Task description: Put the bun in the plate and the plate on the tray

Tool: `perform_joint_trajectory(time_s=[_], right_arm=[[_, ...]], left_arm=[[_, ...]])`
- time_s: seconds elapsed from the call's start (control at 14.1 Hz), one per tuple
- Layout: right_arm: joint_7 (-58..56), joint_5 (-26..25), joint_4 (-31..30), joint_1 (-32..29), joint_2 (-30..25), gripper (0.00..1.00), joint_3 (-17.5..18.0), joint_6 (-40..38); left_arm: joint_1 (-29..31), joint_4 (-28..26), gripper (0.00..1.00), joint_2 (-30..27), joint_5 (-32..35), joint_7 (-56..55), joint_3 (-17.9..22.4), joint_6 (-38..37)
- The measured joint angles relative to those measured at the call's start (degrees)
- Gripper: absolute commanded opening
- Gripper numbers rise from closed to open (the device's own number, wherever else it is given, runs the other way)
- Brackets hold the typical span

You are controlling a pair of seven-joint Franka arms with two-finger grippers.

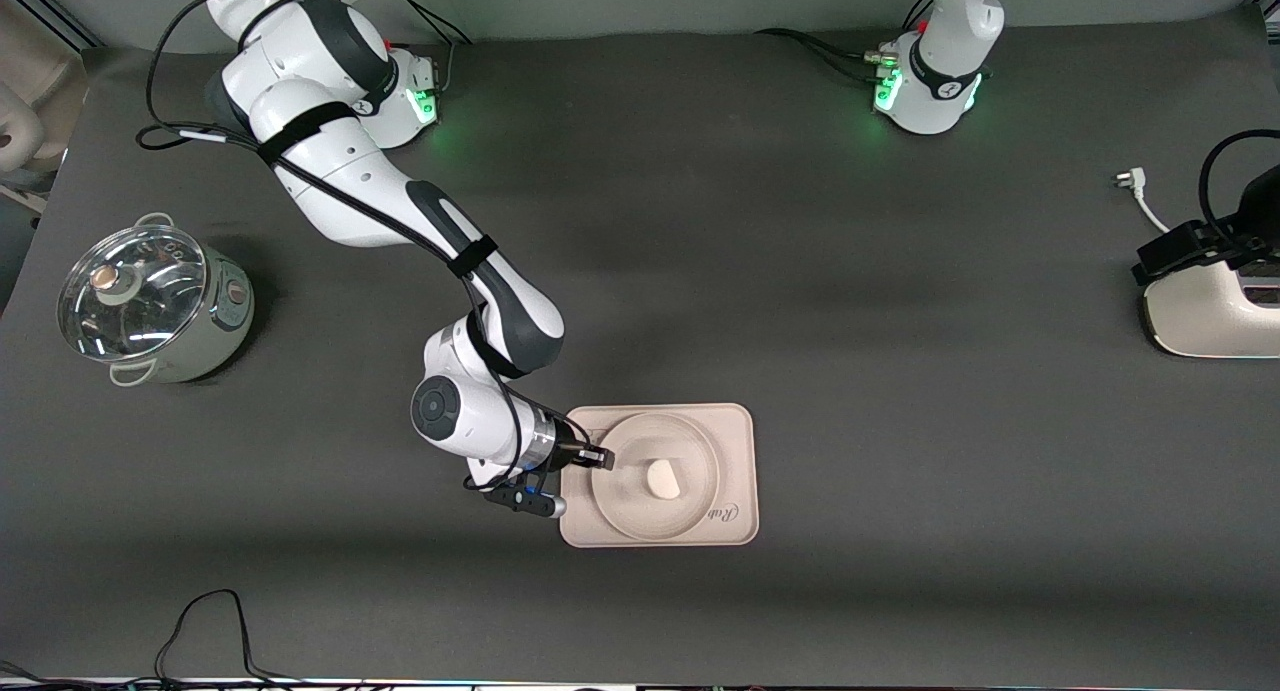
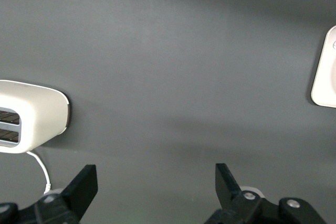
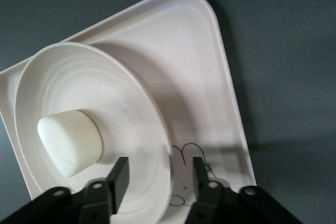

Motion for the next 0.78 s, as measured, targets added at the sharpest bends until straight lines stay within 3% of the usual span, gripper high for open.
perform_joint_trajectory(time_s=[0.21,0.5,0.64,0.78], right_arm=[[-0.02,-0.46,1.69,0.0,-2.7,1.0,0.09,-6.64],[-6.9,-2.32,1.3,-2.02,-13.79,1.0,-0.09,-17.45],[-11.62,-2.44,-3.94,-4.3,-21.83,1.0,-1.29,-20.05],[-13.95,-2.46,-12.88,-5.38,-31.89,1.0,-4.92,-21.52]], left_arm=[[0.22,0.0,1.0,-0.43,0.0,0.09,-0.04,-0.64],[0.22,0.04,1.0,-0.6,-0.1,0.09,-0.1,-0.8],[0.22,0.16,1.0,-0.89,-0.1,0.09,-0.08,-0.87],[0.24,0.23,1.0,-1.31,-0.1,0.09,-0.01,-0.85]])
